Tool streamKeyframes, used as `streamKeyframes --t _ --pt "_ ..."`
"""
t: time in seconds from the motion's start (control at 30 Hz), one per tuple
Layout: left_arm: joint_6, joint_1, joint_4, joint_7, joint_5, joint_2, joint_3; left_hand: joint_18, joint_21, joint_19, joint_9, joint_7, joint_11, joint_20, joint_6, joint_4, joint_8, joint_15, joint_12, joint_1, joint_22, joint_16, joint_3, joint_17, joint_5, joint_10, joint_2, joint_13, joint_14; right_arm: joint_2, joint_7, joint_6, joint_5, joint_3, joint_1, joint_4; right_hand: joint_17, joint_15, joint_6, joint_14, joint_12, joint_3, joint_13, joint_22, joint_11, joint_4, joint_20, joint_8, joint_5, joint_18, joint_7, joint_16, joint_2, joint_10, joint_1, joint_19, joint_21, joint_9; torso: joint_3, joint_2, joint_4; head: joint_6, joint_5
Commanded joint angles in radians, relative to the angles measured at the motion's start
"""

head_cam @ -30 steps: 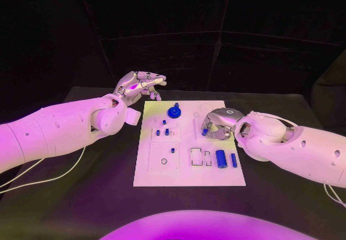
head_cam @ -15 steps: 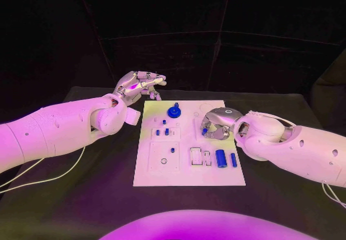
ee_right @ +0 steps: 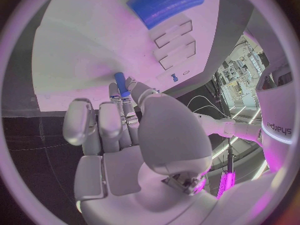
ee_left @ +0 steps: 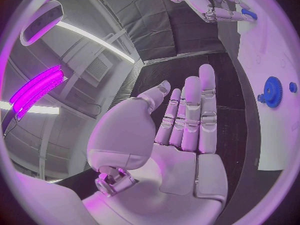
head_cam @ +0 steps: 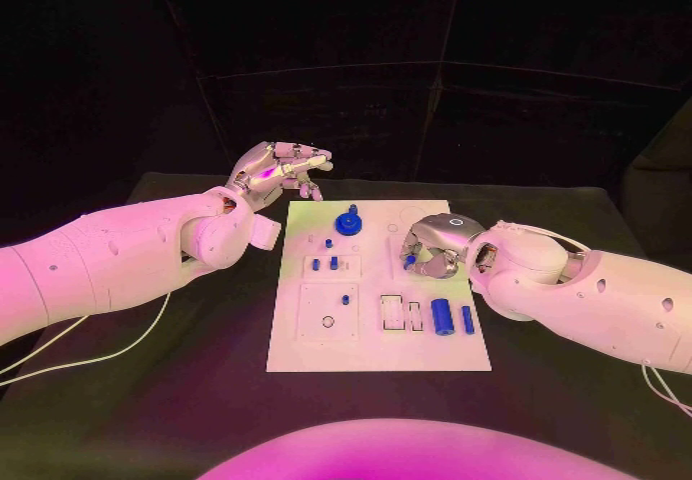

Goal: Assemble the parts on the task board

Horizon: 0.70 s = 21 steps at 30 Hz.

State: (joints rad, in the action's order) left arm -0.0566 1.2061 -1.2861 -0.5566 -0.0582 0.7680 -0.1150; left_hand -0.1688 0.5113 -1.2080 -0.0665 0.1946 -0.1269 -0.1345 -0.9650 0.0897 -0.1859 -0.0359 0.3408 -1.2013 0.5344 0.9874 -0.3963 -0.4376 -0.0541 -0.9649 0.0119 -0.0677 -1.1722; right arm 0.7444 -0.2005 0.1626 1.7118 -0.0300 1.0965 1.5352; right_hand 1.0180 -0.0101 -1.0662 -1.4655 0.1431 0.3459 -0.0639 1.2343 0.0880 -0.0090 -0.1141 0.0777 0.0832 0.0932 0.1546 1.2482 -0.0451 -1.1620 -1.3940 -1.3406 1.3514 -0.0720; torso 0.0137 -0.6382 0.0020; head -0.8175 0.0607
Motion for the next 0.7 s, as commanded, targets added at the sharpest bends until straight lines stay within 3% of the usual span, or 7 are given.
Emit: streamKeyframes --t 0.03,0.3,0.7 --pt "0.013 0.002 -0.001 -0.002 0.005 0.0 0.001 -0.014 -0.004 -0.005 0.0 0.001 0.001 0.001 -0.002 0.006 0.006 -0.001 0.004 -0.01 -0.002 -0.001 0.002 0.001 0.003 0.007 -0.003 0.002 0.009 -0.001 -0.011 0.017 0.016 0.001 0.002 0.003 0.011 0.018 -0.043 -0.021 0.013 0.037 -0.007 0.019 -0.015 -0.017 0.008 0.021 -0.022 -0.016 -0.01 0.01 0.018 -0.047 -0.035 -0.016 0.014 -0.009 -0.0004 0.0 0.0001 0.0 0.001" --pt "0.013 0.002 0.0 0.0 0.005 0.0 0.001 -0.014 -0.004 -0.005 0.0 0.001 0.001 0.001 -0.001 0.007 0.006 -0.001 0.005 -0.011 -0.002 -0.001 0.003 0.002 0.003 0.008 -0.003 0.002 0.009 0.001 -0.021 0.025 0.034 0.001 0.001 0.007 0.017 0.025 -0.068 -0.022 0.01 0.075 -0.01 0.036 -0.024 -0.042 0.019 0.029 -0.027 -0.02 -0.015 0.016 0.017 -0.085 -0.047 -0.026 0.027 -0.013 -0.0004 0.0 0.0001 0.001 0.001" --pt "0.016 0.002 0.001 0.002 0.005 0.0 0.001 -0.013 -0.006 -0.006 0.0 0.002 0.0 0.001 0.0 0.006 0.007 -0.002 0.005 -0.009 -0.004 0.0 0.006 0.004 0.003 0.009 -0.003 0.002 0.009 0.021 0.013 0.119 0.018 0.002 0.001 0.048 0.017 0.026 -0.066 -0.021 -0.003 0.083 -0.009 0.039 -0.023 -0.047 0.02 0.024 -0.032 -0.021 -0.014 0.017 0.005 -0.086 -0.034 -0.026 0.03 -0.011 -0.0002 0.002 -0.0005 0.003 0.005"
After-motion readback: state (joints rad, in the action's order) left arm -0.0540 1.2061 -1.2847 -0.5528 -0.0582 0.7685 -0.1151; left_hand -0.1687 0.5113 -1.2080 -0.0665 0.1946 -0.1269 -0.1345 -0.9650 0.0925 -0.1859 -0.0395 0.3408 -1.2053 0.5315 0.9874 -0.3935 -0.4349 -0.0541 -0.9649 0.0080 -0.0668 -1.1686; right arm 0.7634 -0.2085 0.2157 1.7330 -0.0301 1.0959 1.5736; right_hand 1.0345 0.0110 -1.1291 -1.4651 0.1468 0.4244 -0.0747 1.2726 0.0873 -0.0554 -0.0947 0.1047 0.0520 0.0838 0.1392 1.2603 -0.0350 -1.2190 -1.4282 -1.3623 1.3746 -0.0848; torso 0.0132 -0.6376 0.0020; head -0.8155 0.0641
